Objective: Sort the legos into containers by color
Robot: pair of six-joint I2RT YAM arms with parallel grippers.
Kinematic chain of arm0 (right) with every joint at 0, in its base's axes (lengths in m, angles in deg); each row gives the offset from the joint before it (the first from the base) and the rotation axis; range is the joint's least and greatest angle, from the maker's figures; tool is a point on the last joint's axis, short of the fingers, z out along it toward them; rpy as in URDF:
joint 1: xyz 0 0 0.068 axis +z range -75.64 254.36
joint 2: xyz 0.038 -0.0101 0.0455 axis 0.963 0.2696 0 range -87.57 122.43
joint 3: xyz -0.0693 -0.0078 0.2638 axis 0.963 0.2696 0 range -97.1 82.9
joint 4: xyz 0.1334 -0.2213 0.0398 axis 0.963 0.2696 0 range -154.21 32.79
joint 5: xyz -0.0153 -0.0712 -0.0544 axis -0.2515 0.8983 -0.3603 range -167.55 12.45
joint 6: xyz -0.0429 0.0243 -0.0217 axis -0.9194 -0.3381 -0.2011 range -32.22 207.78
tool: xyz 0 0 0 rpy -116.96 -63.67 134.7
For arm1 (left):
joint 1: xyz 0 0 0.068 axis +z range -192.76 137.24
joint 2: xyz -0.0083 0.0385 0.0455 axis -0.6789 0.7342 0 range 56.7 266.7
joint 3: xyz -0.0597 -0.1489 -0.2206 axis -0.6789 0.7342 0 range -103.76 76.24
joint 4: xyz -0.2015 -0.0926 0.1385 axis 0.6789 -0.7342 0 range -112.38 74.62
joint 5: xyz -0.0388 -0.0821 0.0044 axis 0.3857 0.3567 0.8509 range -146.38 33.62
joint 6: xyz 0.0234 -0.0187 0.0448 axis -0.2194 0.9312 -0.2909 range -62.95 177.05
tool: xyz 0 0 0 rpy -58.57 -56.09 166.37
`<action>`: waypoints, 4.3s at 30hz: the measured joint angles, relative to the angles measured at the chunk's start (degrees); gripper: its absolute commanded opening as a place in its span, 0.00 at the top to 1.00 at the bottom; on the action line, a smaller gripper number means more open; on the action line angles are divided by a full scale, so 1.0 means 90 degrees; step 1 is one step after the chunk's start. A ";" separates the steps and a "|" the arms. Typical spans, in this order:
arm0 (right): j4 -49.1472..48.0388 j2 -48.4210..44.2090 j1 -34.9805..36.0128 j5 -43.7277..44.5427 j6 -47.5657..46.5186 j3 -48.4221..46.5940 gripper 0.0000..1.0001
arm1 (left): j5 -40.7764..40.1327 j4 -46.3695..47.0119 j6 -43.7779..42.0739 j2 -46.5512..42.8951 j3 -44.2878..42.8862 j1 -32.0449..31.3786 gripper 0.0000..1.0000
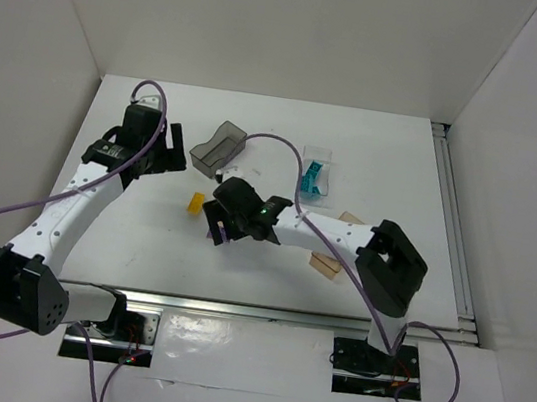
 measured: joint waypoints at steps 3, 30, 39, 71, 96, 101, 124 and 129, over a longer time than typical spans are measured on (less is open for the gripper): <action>0.0019 0.0491 -0.0051 0.0163 0.0313 -0.0471 0.12 | -0.0005 -0.0007 0.0002 0.0002 -0.0049 0.0000 0.01; 0.0350 0.2263 -0.0729 0.1498 0.2149 -0.1885 0.77 | -0.0369 -0.0160 0.0219 0.0061 -0.0294 0.0000 0.01; -0.0357 0.2212 -0.1285 0.1423 0.1962 -0.2433 0.76 | -0.0512 -0.0253 0.0622 0.0007 -0.0510 0.0000 0.01; -0.0962 0.4697 -0.1863 0.0653 0.2062 -0.6305 0.20 | -0.0413 -0.0238 0.0583 -0.0406 -0.0367 0.0056 0.05; -0.0350 -0.3468 -0.2378 0.1195 0.1520 0.1780 0.14 | -0.0078 0.0364 0.0223 0.2735 -0.0036 -0.1321 0.16; -0.0153 -0.3667 -0.2606 0.1217 0.1515 0.1865 0.14 | -0.0284 0.0374 0.0357 0.2909 -0.0032 -0.1365 0.10; -0.0104 -0.3861 -0.3133 0.0874 0.1491 0.2336 0.14 | -0.0097 0.0559 0.0495 0.3529 -0.0095 -0.1297 0.67; -0.0107 -0.3844 -0.3232 0.0845 0.1484 0.2339 0.14 | -0.0165 0.0087 0.0410 0.3206 -0.0529 -0.1282 0.67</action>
